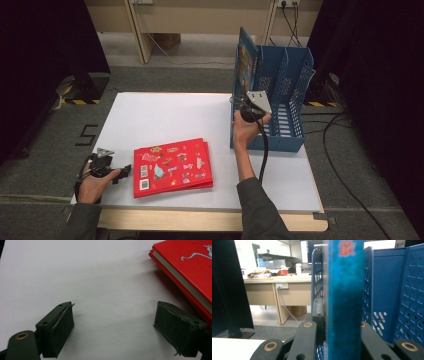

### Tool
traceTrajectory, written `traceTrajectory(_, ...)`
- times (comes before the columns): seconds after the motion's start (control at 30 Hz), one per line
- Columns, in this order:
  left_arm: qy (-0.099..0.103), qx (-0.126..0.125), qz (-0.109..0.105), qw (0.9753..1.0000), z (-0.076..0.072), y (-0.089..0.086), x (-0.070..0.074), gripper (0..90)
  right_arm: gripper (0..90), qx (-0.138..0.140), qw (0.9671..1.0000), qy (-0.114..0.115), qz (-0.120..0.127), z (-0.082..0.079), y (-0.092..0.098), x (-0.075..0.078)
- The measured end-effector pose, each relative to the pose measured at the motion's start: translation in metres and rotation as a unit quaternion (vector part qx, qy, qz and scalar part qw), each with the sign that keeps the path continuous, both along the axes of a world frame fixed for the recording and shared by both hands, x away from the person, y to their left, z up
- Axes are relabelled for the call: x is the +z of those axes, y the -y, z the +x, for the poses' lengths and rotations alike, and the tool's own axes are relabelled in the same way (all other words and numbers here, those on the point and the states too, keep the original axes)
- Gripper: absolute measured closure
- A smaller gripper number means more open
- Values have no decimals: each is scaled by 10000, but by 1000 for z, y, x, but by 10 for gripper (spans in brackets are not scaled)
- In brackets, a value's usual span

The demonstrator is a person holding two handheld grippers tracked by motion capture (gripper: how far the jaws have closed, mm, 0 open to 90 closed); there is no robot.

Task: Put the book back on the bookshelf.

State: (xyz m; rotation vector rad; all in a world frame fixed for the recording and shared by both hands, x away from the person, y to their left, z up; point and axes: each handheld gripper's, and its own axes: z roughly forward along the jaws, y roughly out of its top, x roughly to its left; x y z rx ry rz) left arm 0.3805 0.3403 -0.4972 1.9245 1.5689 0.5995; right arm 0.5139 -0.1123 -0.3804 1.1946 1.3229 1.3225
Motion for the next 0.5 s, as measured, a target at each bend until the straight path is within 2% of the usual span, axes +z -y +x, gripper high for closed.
traceTrajectory(0.13, -1, 9, 6, 10000, 0, 0, 0, 145, 809, -59, 10000, -2, -77, 1, -2, 1)
traceTrajectory(0.23, -11, 11, 5, 10000, 0, 0, 0, 145, 809, -71, 9998, 74, 152, 2, -2, 0)
traceTrajectory(0.3, -16, 17, 14, 10000, 0, 0, 0, 145, 809, -144, 9997, 183, 54, 0, -7, -2)
traceTrajectory(0.5, -23, 20, 19, 10000, 0, 0, 0, 145, 807, -67, 9998, 144, 103, 0, -4, -2)
